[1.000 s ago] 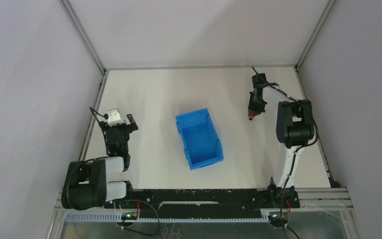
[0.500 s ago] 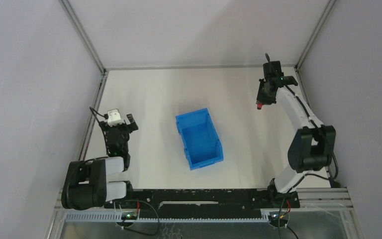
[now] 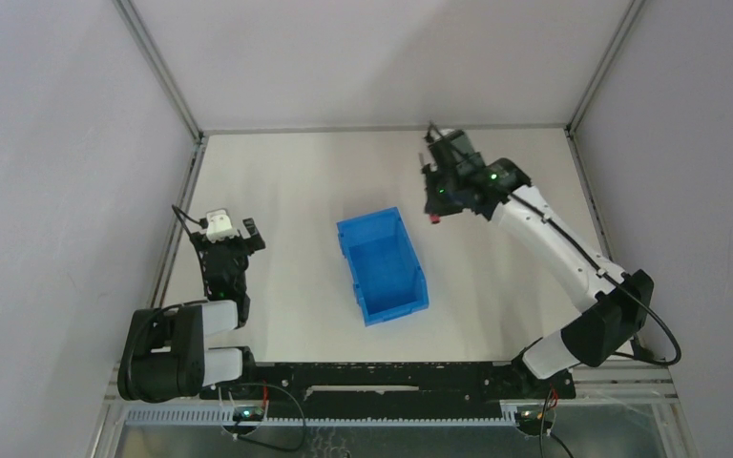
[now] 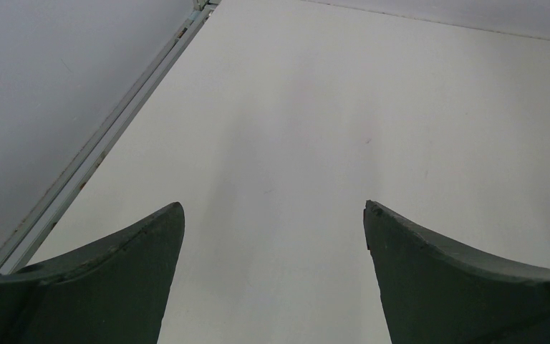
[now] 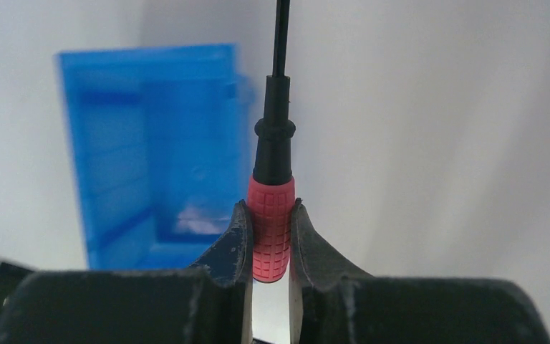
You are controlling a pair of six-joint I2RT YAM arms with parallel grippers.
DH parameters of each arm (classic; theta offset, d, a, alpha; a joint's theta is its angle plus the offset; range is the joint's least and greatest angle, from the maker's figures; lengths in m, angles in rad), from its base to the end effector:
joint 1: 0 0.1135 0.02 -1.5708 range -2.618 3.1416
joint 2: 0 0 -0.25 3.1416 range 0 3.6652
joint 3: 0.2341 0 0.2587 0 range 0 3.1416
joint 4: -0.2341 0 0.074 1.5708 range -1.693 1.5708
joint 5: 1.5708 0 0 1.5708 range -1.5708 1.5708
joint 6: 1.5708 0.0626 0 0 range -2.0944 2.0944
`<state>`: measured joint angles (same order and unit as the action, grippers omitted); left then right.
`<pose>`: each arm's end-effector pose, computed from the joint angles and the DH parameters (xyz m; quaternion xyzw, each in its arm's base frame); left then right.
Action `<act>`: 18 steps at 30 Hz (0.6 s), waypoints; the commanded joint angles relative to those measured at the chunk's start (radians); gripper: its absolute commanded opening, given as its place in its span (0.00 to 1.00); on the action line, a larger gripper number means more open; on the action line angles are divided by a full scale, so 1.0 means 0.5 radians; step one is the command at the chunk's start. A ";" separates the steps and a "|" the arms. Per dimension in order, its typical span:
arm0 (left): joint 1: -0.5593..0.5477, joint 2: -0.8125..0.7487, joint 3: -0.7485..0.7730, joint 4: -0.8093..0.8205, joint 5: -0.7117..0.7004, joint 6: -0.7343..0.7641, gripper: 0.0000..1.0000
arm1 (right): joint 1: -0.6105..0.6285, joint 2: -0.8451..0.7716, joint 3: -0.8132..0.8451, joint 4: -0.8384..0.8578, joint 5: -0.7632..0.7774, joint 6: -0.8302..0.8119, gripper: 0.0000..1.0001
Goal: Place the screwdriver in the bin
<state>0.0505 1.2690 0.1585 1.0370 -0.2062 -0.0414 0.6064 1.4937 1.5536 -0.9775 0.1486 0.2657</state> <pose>0.2452 0.0252 0.1435 -0.1034 0.7247 0.0785 0.6767 0.2772 0.1810 0.3298 -0.1366 0.9349 0.0714 0.3197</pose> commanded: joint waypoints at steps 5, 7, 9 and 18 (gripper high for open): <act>-0.006 -0.017 0.064 0.058 -0.005 0.040 1.00 | 0.497 0.048 -0.107 0.193 0.206 0.298 0.03; -0.008 -0.016 0.064 0.058 -0.005 0.040 1.00 | 0.541 0.074 -0.220 0.323 0.206 0.390 0.03; -0.006 -0.017 0.064 0.058 -0.007 0.040 1.00 | 0.587 0.105 -0.322 0.401 0.219 0.454 0.02; -0.007 -0.016 0.064 0.058 -0.003 0.040 1.00 | 0.762 0.284 -0.674 0.661 0.254 0.646 0.01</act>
<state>0.0505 1.2690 0.1585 1.0370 -0.2062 -0.0414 0.9627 1.6188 1.2633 -0.7723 0.2676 0.5125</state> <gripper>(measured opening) 0.996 0.190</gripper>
